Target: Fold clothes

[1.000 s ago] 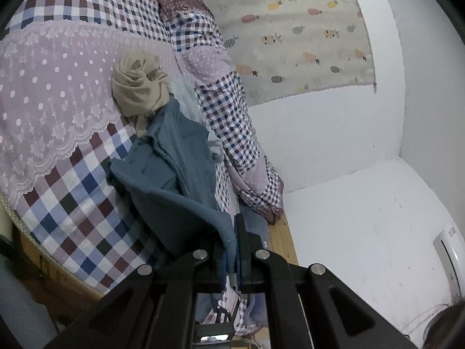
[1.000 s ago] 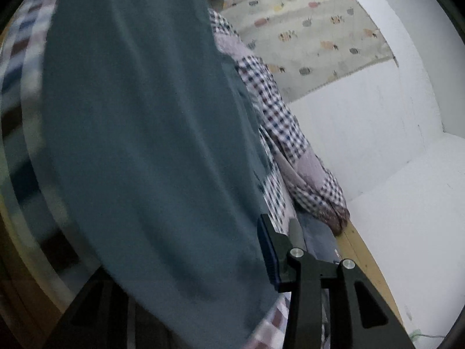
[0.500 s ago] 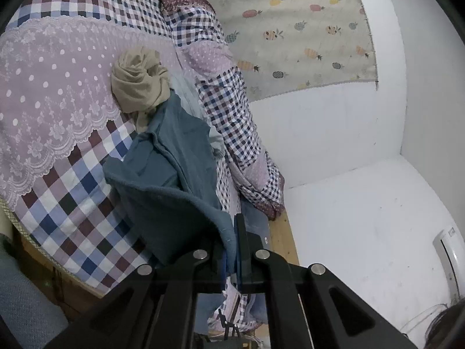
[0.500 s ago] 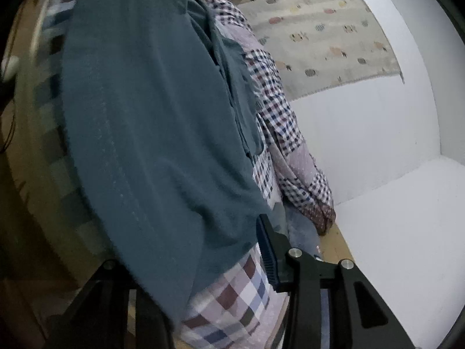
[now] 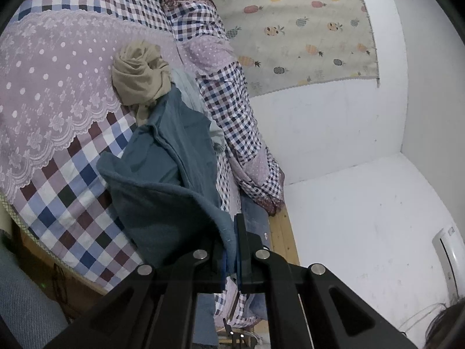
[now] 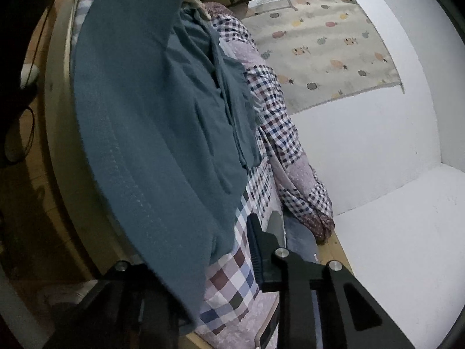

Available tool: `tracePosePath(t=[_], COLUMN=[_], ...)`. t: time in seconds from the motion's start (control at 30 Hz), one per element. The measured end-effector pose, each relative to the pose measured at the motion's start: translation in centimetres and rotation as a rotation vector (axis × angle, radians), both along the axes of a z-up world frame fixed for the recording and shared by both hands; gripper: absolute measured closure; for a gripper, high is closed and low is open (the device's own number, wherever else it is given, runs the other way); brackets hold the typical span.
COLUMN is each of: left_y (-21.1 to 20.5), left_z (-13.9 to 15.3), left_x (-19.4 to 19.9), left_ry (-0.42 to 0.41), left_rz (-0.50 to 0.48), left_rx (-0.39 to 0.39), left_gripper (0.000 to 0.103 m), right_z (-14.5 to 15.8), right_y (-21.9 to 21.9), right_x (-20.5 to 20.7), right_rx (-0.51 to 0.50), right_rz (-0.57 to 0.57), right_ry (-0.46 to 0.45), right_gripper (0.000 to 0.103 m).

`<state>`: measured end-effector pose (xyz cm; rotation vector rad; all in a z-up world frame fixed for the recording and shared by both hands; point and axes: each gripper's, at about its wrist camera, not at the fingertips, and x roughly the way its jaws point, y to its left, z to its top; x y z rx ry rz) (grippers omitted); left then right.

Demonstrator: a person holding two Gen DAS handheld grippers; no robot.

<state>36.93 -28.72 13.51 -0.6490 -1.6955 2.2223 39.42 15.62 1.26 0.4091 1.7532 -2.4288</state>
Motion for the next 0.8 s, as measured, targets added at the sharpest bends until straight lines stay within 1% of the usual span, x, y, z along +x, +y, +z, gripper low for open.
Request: tracePosePath(t=[0.1,0.17,0.23,0.4,0.47,0.67,0.8], left_y=[0.0,-0.1,-0.1,-0.1,-0.1,0.2,0.9], left_z=[0.2,0.5,0.7,1.8,2.3,5.3,7.5], left_x=[0.2,0.5,0.7,1.6,2.0,4.4,6.7], left_ry=[0.006,0.017,0.03,0.064,0.078,0.132,0.156], left_rz=[-0.001,0.001,0.002,-0.003,-0.006,-0.013,-0.028], left_rx=[-0.004,-0.003,-0.004,-0.028,-0.043,-0.119,-0.18], left_gripper=[0.101,0.101,0.101,0.101,0.101,0.101,0.101], right_z=[1.7,3.3,4.9,8.6,10.0,14.5,18.6], right_y=[0.5,0.9,1.4,2.8,3.1,4.2,5.2], right_x=[1.2,2.1,3.0,4.8,4.8,4.9,4.7], right_rx=[-0.041,-0.084,-0.13,-0.221,-0.231,-0.266,-0.315], right_rz=[-0.016,-0.033,-0.05,-0.07,-0.072,-0.079,-0.087], right_ry=[0.001,-0.006,-0.016,-0.049,-0.041,-0.016,0.013], right_gripper=[0.079,0.083,0.103,0.103,0.103,0.103,0.103])
